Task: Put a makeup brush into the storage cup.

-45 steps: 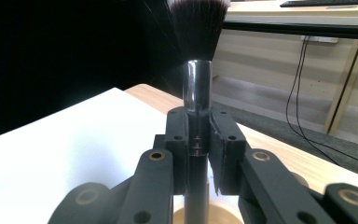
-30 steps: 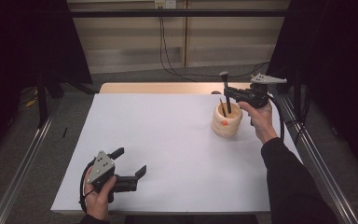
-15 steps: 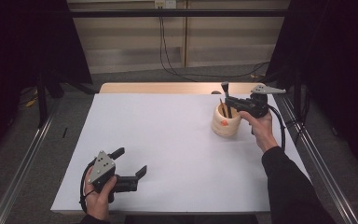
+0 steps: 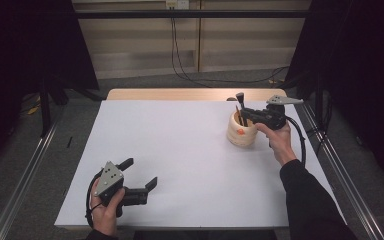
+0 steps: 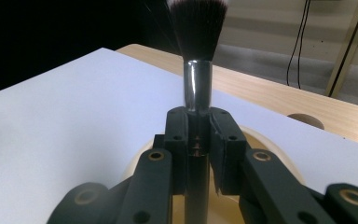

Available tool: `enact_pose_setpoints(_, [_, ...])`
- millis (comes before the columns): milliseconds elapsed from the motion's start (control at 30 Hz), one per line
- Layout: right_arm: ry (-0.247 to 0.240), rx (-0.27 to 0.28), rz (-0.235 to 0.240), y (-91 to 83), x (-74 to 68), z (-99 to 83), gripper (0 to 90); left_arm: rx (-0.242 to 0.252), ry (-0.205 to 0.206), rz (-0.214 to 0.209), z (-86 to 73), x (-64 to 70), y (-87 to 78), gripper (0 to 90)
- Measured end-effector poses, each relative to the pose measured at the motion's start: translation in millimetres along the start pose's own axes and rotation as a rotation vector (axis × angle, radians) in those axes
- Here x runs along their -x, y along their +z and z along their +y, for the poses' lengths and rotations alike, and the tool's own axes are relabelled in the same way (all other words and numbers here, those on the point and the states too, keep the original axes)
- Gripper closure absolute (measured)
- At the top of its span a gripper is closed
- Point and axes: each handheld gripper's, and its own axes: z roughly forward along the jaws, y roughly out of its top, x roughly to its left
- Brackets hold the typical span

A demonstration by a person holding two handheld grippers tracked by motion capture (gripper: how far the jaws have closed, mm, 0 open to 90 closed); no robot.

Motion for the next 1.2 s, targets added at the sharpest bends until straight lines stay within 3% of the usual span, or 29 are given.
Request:
enact_pose_setpoints(333, [-0.003,-0.016,0.002,2.9,-0.5,-2.6,77.7,0.000,-0.002,0.001,0.1,-0.3,0.2,0.8])
enact_pose_setpoints(400, [0.012,-0.005,0.003,2.5,0.4,-2.7,76.2,0.007,-0.003,0.003,0.2,-0.7,0.1,0.8])
enact_pose_setpoints(733, [-0.002,-0.006,0.013,3.2,1.2,-2.4,67.8,0.003,-0.006,0.001,0.6,-1.5,2.5,0.9])
enact_pose_setpoints(1067, [-0.026,0.028,0.009,-1.0,-6.8,3.3,26.1,0.004,-0.004,0.003,1.0,-1.4,3.1,0.9])
enact_pose_setpoints(1200, [-0.020,0.043,0.021,-3.8,-9.5,6.1,14.1,0.000,-0.005,0.003,0.6,-0.8,1.9,0.9])
